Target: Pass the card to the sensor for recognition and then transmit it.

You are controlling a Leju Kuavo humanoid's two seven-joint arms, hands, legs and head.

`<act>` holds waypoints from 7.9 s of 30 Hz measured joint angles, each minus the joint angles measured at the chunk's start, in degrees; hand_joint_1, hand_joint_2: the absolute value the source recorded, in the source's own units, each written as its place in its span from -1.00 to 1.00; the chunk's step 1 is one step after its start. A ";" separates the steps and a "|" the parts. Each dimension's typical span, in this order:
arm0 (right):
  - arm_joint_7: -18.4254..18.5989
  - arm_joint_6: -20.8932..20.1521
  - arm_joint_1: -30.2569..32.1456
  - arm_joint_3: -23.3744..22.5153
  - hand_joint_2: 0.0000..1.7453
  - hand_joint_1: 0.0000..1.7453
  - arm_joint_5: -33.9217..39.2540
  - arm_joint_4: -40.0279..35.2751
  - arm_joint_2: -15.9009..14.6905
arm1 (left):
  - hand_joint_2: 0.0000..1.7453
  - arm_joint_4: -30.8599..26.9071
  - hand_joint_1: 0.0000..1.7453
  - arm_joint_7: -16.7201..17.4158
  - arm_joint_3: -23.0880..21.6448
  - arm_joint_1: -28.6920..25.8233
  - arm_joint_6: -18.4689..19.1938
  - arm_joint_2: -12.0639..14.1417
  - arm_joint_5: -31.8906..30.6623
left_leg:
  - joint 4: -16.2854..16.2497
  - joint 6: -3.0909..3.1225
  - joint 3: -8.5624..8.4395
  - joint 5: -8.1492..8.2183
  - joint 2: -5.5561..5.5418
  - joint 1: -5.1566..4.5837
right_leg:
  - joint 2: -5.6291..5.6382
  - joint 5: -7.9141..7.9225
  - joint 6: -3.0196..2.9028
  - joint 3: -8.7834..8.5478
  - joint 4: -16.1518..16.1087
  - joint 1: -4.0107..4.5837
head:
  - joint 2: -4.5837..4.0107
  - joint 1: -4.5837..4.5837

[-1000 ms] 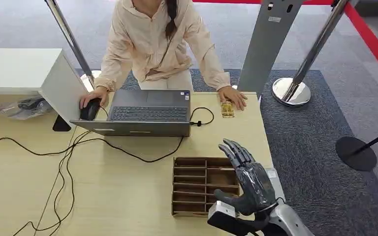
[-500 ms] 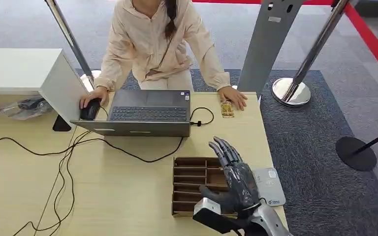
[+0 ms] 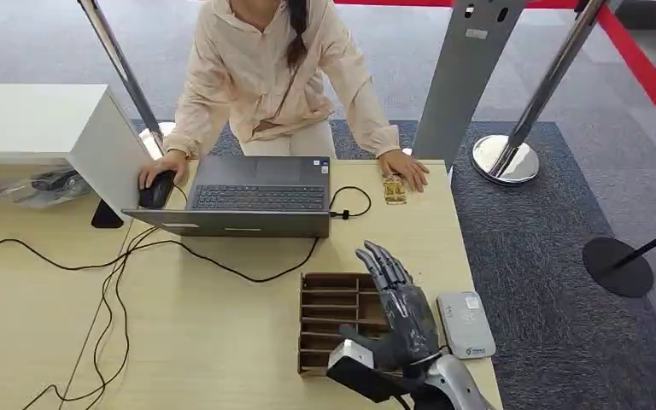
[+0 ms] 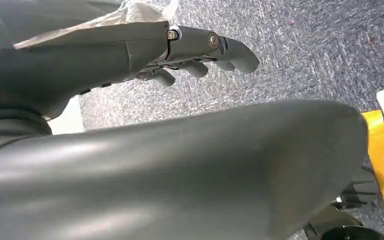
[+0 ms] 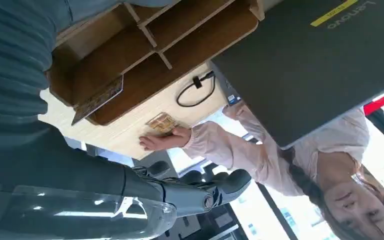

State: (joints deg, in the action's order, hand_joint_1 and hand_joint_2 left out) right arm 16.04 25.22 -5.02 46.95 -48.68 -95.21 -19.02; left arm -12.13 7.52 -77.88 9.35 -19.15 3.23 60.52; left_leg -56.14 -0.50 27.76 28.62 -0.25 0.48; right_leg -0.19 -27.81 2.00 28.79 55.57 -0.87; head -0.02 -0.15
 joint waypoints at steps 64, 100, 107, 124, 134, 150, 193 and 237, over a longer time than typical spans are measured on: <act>0.94 1.70 -1.16 0.26 1.00 -1.00 -3.87 5.27 2.36 | -1.00 0.00 -1.00 -2.60 -0.02 -0.04 -0.59 -0.92 -0.33 | -0.01 -0.01 -0.02 -0.02 0.00 0.00 | 0.00 0.00 0.00 -0.01 0.00 0.00 | 0.00 -0.02; 6.21 -17.62 -0.75 -7.15 1.00 0.56 -21.70 -9.33 -9.79 | -1.00 0.00 -1.00 -3.78 -0.02 -0.14 -1.36 -0.79 0.02 | -0.03 -0.01 -0.06 -0.02 0.00 -0.01 | 0.00 0.01 0.01 -0.03 0.00 -0.01 | 0.00 -0.02; 6.05 -17.66 -0.20 -7.06 1.00 -0.88 -21.33 -9.77 -9.90 | -1.00 0.00 -1.00 -3.74 -0.02 -0.14 -1.36 -0.79 0.00 | -0.03 -0.01 -0.06 -0.02 0.00 -0.01 | 0.00 0.01 0.01 -0.04 0.00 -0.01 | 0.00 -0.02; 5.51 -18.08 -0.03 -5.29 1.00 -0.90 -20.30 -9.47 -9.57 | -1.00 0.00 -1.00 -3.87 -0.02 -0.12 -1.66 -0.79 -0.26 | -0.03 -0.01 -0.06 -0.02 0.00 -0.01 | 0.00 0.01 0.01 -0.05 0.00 -0.01 | 0.00 0.00; 5.90 -17.31 -0.01 -4.13 1.00 -0.82 -19.39 -8.39 -9.57 | -1.00 0.00 -1.00 -4.31 0.00 -0.11 -2.10 -0.79 -0.33 | -0.02 -0.01 -0.04 -0.02 0.00 -0.01 | 0.00 0.01 0.01 -0.04 0.00 -0.01 | 0.00 0.00; 5.07 -16.04 -0.59 -2.27 1.00 -0.72 -19.56 -5.92 -7.23 | -1.00 0.00 -1.00 -4.46 -0.02 -0.09 -2.45 -0.79 -1.03 | -0.02 -0.01 -0.07 -0.03 0.00 -0.01 | 0.00 0.02 0.01 -0.08 0.01 -0.01 | 0.00 -0.02; 4.92 -14.36 -2.28 -0.37 1.00 -0.26 -19.63 -0.68 -2.67 | -1.00 0.00 -1.00 -5.62 -0.24 -0.09 -2.75 -1.27 -2.23 | -0.03 -0.01 -0.14 -0.03 0.00 -0.01 | 0.00 0.02 0.01 -0.14 0.01 -0.01 | 0.00 -0.02; 5.51 -14.47 -2.17 0.04 1.00 0.78 -18.32 1.07 -2.64 | -1.00 0.00 -1.00 -6.23 -0.24 -0.10 -2.54 -1.38 -2.29 | -0.03 -0.01 -0.19 -0.04 0.00 -0.01 | 0.00 0.03 0.01 -0.17 0.01 -0.01 | 0.00 -0.02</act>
State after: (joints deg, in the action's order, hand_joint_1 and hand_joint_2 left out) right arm 21.55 10.75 -7.19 46.99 -66.99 -94.14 -21.66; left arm -12.13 1.29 -78.12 9.25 -21.68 1.86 58.23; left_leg -56.17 -0.51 27.58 28.58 -0.25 0.47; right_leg -0.19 -27.79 2.01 28.62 55.58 -0.87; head -0.02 -0.17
